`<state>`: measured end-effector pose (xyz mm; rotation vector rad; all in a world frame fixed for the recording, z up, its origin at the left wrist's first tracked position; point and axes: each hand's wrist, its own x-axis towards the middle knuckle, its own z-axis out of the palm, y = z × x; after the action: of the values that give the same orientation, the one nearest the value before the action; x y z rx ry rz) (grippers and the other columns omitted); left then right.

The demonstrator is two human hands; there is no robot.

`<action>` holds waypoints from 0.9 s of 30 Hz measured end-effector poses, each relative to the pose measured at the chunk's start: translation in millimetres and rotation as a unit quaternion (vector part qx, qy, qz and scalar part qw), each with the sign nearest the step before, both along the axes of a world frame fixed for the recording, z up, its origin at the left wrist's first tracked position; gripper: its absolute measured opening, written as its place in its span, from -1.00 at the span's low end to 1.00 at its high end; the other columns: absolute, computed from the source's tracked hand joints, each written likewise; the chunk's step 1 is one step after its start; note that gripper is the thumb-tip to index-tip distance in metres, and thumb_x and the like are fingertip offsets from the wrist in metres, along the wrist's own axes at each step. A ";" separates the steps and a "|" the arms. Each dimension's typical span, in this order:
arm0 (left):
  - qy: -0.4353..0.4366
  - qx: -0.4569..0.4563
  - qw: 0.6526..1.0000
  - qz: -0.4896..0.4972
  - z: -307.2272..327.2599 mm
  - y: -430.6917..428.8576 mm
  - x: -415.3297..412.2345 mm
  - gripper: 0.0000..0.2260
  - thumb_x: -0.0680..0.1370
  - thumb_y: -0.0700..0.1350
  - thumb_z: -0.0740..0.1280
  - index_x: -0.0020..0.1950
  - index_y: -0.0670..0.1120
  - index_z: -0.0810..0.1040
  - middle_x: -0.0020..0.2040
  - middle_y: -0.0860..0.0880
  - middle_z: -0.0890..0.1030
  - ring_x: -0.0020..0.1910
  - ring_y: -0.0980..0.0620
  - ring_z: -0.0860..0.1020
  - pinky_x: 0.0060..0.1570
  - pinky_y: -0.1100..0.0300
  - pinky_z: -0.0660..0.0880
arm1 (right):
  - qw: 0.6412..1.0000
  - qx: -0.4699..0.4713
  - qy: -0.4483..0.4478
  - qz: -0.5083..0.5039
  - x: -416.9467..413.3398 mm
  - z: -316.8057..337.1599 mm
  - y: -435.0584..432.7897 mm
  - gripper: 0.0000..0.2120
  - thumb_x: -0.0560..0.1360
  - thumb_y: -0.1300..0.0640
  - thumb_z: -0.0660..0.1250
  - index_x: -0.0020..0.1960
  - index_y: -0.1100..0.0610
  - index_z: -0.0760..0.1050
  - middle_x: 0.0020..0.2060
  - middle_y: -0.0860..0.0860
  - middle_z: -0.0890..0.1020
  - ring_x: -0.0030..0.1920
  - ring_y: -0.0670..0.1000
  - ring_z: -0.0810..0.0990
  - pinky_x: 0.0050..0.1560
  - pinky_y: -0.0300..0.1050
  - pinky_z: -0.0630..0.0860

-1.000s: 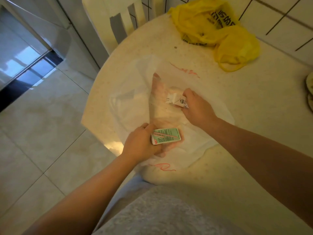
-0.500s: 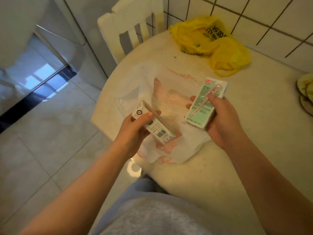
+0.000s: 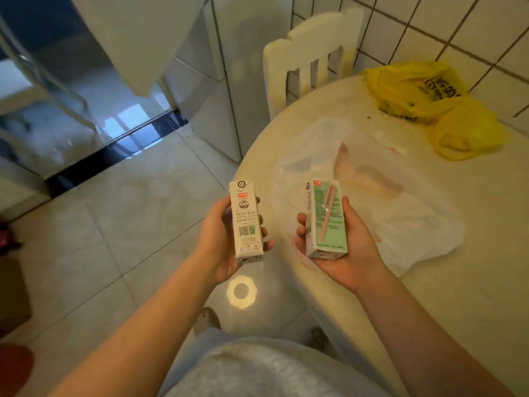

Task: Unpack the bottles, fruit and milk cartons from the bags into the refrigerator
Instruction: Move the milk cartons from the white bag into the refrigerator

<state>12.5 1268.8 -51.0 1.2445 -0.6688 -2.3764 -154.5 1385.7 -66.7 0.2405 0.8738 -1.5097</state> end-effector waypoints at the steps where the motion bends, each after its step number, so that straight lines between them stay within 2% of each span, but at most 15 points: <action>1: -0.007 -0.004 1.000 0.004 0.3 -10.4 16.0 -0.63 0.62 0.13 0.19 0.14 -0.12 0.60 -0.22 -0.12 0.60 -0.33 -0.07 0.60 -0.34 0.07 0.60 | 1.000 0.002 0.010 0.013 15.9 0.7 -14.5 -0.46 0.49 -0.25 0.27 0.28 0.11 0.57 -0.03 0.16 0.67 -0.11 0.15 0.66 0.01 0.08 0.60; 3: -0.014 -0.007 1.000 0.017 -0.6 -35.7 52.1 -0.69 0.61 0.10 0.23 0.08 -0.09 0.63 -0.26 -0.09 0.64 -0.35 -0.04 0.62 -0.41 0.13 0.58 | 0.998 0.007 0.040 0.039 51.5 3.2 -47.1 -0.49 0.42 -0.20 0.34 0.25 0.09 0.59 0.00 0.12 0.69 -0.03 0.17 0.68 0.04 0.12 0.61; 6: -0.014 -0.014 0.999 0.038 -5.3 -81.4 113.9 -0.71 0.54 0.08 0.31 0.14 -0.06 0.61 -0.26 -0.08 0.62 -0.31 -0.04 0.60 -0.41 0.09 0.57 | 0.990 0.026 0.103 0.094 115.0 7.6 -102.7 -0.48 0.35 -0.13 0.37 0.25 0.05 0.49 0.08 0.14 0.63 -0.11 0.18 0.72 -0.14 0.09 0.68; 8: -0.018 -0.033 0.998 0.043 -9.1 -113.6 159.3 -0.68 0.48 0.07 0.34 0.16 -0.05 0.60 -0.24 -0.06 0.60 -0.30 -0.02 0.59 -0.35 0.06 0.58 | 0.971 0.044 0.186 0.142 162.4 7.7 -143.1 -0.44 0.32 -0.10 0.42 0.24 0.10 0.43 0.10 0.18 0.59 -0.16 0.19 0.72 -0.19 0.08 0.67; 10: -0.043 -0.056 0.997 0.039 -9.8 -145.3 204.4 -0.76 0.55 0.05 0.32 0.13 -0.04 0.60 -0.26 -0.04 0.61 -0.28 -0.02 0.60 -0.21 0.03 0.59 | 0.934 0.073 0.305 0.169 209.2 4.7 -181.5 -0.42 0.30 -0.12 0.47 0.20 0.16 0.45 0.00 0.19 0.64 -0.24 0.14 0.69 -0.20 0.06 0.65; 11: -0.061 -0.070 0.995 0.038 -11.1 -160.0 227.9 -0.79 0.58 0.03 0.31 0.13 -0.04 0.59 -0.27 -0.03 0.62 -0.26 -0.02 0.60 -0.16 0.03 0.56 | 0.908 0.088 0.369 0.179 232.6 2.3 -199.5 -0.47 0.33 -0.13 0.48 0.17 0.15 0.47 -0.05 0.16 0.67 -0.24 0.10 0.69 -0.20 0.04 0.65; 13: -0.093 -0.101 0.990 0.045 -14.2 -188.6 275.3 -0.80 0.60 0.01 0.31 0.16 -0.05 0.57 -0.26 -0.02 0.64 -0.24 -0.02 0.62 -0.20 0.09 0.55 | 0.859 0.094 0.461 0.203 278.7 -0.8 -234.3 -0.66 0.44 -0.11 0.45 0.08 0.07 0.52 -0.13 0.08 0.71 -0.21 0.03 0.71 -0.20 0.02 0.65; 15: -0.114 -0.130 0.983 0.059 -16.0 -216.4 318.7 -0.77 0.60 -0.01 0.33 0.21 -0.06 0.56 -0.21 -0.03 0.66 -0.23 -0.02 0.65 -0.32 0.15 0.56 | 0.842 0.069 0.485 0.225 320.6 -1.9 -268.2 -0.77 0.50 -0.13 0.39 0.01 0.01 0.53 -0.22 0.01 0.70 -0.24 -0.01 0.71 -0.28 0.03 0.66; 16: -0.125 -0.142 0.980 0.067 -16.4 -229.9 338.0 -0.76 0.60 -0.01 0.34 0.23 -0.06 0.56 -0.16 -0.05 0.67 -0.20 -0.03 0.67 -0.33 0.14 0.56 | 0.839 0.059 0.488 0.233 339.3 -1.1 -285.0 -0.79 0.52 -0.13 0.36 -0.01 -0.01 0.53 -0.26 -0.03 0.70 -0.26 -0.04 0.71 -0.34 -0.03 0.62; 18: -0.145 -0.163 0.972 0.086 -16.7 -254.3 369.3 -0.77 0.60 -0.01 0.34 0.24 -0.02 0.55 -0.03 -0.08 0.70 -0.08 -0.11 0.69 -0.25 0.08 0.60 | 0.838 0.040 0.488 0.243 370.2 1.2 -316.7 -0.78 0.56 -0.16 0.30 0.02 -0.02 0.51 -0.24 -0.05 0.70 -0.26 -0.06 0.70 -0.39 -0.13 0.55; 20: -0.158 -0.181 0.965 0.105 -15.8 -276.6 393.4 -0.78 0.60 -0.01 0.34 0.24 0.00 0.55 0.04 -0.09 0.70 0.01 -0.13 0.69 -0.12 0.00 0.62 | 0.834 0.030 0.487 0.257 394.8 3.7 -347.5 -0.72 0.57 -0.19 0.24 0.09 0.00 0.48 -0.21 -0.03 0.70 -0.27 -0.05 0.70 -0.40 -0.15 0.55; 24: -0.173 -0.201 0.954 0.137 -13.2 -319.5 427.3 -0.80 0.61 -0.02 0.33 0.22 0.00 0.55 0.00 -0.06 0.71 -0.02 -0.10 0.70 -0.17 0.05 0.61 | 0.832 -0.003 0.478 0.282 429.0 4.0 -406.0 -0.67 0.59 -0.18 0.21 0.19 0.02 0.47 -0.15 -0.01 0.70 -0.23 -0.01 0.72 -0.35 -0.12 0.58; 27: -0.186 -0.217 0.944 0.164 -11.2 -361.1 444.1 -0.82 0.61 -0.03 0.34 0.21 0.01 0.55 -0.02 -0.03 0.71 -0.06 -0.05 0.71 -0.23 0.14 0.59 | 0.830 -0.029 0.477 0.288 446.4 4.3 -455.1 -0.68 0.60 -0.11 0.24 0.20 0.10 0.48 -0.19 -0.01 0.69 -0.27 -0.05 0.71 -0.37 -0.22 0.56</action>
<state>456.6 907.7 -62.2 1.4709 -0.9507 -1.6256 291.9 930.5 -62.4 -0.8475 1.5050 -1.0142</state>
